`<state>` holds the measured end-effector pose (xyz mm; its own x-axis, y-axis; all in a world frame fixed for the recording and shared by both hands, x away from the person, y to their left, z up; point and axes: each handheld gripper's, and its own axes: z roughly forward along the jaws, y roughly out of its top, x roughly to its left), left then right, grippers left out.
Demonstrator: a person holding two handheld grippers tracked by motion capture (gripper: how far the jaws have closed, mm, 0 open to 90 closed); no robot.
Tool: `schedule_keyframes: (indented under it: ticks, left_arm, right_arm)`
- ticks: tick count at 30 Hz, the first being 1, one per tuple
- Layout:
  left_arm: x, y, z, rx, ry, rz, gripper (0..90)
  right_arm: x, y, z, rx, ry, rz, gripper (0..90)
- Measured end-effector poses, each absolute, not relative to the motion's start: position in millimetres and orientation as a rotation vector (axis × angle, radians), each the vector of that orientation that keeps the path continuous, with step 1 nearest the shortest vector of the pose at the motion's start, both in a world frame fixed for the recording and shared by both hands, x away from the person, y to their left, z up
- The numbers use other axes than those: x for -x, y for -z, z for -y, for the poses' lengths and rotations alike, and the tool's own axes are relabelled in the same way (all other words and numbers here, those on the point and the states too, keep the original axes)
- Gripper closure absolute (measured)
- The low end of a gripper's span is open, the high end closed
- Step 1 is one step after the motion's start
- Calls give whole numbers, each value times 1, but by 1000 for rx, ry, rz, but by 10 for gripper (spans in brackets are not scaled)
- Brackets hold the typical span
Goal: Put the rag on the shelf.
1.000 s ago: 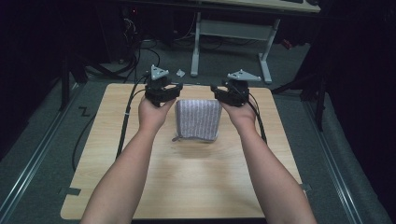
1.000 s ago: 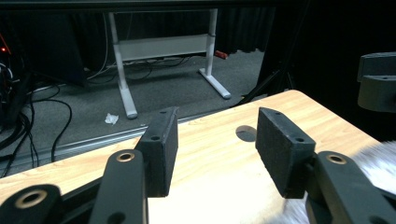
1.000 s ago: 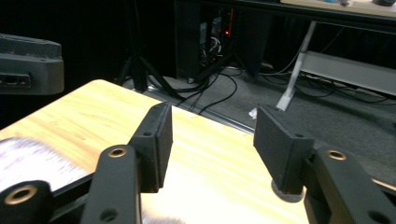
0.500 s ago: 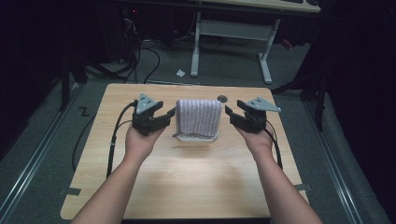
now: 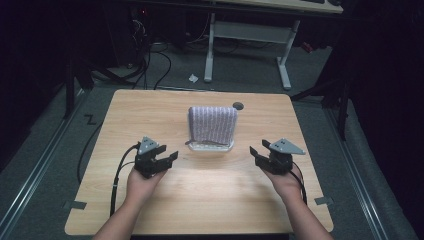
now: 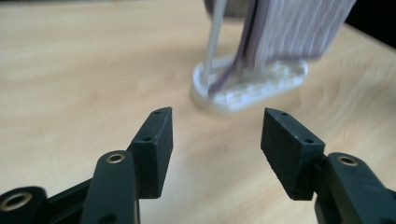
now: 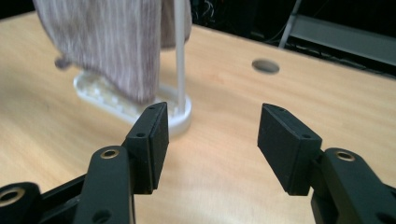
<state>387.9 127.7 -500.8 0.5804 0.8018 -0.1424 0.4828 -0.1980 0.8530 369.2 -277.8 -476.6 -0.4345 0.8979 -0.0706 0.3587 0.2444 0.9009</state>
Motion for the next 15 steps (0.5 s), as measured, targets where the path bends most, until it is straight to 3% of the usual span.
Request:
schedule_keyframes:
  ticks: [5,8,9,15]
  left_arm:
    - [-347,526,-127,-1949,-402,-1040,439]
    - [-310,533,-114,-2132,-487,-946,452]
    - [-302,529,-113,-2125,-522,-912,414]
    - [-315,532,-127,-2040,-426,-982,422]
  right_arm:
    - [-342,501,281,-1166,-1114,-1971,412]
    - [-307,521,287,-1208,-1171,-1922,447]
    - [-302,524,287,-1217,-1138,-1973,403]
    - [-300,524,292,-1206,-1102,-1996,413]
